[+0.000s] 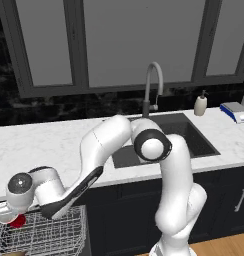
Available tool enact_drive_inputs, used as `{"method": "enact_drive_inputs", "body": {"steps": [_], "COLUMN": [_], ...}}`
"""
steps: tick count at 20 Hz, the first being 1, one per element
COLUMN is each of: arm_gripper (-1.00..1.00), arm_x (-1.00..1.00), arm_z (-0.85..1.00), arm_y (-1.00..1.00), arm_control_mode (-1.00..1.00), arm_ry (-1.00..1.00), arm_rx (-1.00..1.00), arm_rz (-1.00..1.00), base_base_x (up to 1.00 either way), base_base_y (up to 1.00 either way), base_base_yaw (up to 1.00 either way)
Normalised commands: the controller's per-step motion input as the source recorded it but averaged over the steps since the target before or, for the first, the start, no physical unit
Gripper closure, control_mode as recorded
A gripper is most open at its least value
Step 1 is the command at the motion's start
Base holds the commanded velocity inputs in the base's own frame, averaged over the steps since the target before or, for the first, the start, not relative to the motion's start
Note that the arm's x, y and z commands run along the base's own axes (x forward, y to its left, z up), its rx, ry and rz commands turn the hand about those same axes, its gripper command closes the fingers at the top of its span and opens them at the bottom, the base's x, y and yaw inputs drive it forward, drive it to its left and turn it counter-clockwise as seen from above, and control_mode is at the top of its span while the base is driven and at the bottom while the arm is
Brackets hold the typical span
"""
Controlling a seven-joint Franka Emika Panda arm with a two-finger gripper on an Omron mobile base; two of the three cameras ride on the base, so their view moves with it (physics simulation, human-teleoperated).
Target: Pick up the cup and bowl from the counter, place them in the dishwasher, and close the dishwasher door.
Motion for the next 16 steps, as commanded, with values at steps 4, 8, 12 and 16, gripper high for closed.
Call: {"method": "enact_drive_inputs", "body": {"steps": [4, 8, 12, 16], "arm_gripper": [1.0, 1.0, 1.0, 1.0], "arm_x": [-0.86, -0.39, 0.03, 0.48], "arm_z": [-0.64, -0.75, -0.59, -0.2], "arm_y": [-0.32, -0.32, -0.27, -0.25], "arm_control_mode": [-1.0, -1.0, -1.0, -1.0], "arm_ry": [-0.08, 0.0, 0.02, 0.0], "arm_rx": [-0.05, -0.03, -0.03, -0.05], "arm_rz": [-0.01, -0.01, -0.01, -0.01], "base_base_x": [0.0, 0.0, 0.0, 0.0], "base_base_y": [0.0, 0.0, 0.0, 0.0], "base_base_yaw": [0.0, 0.0, 0.0, 0.0]}}
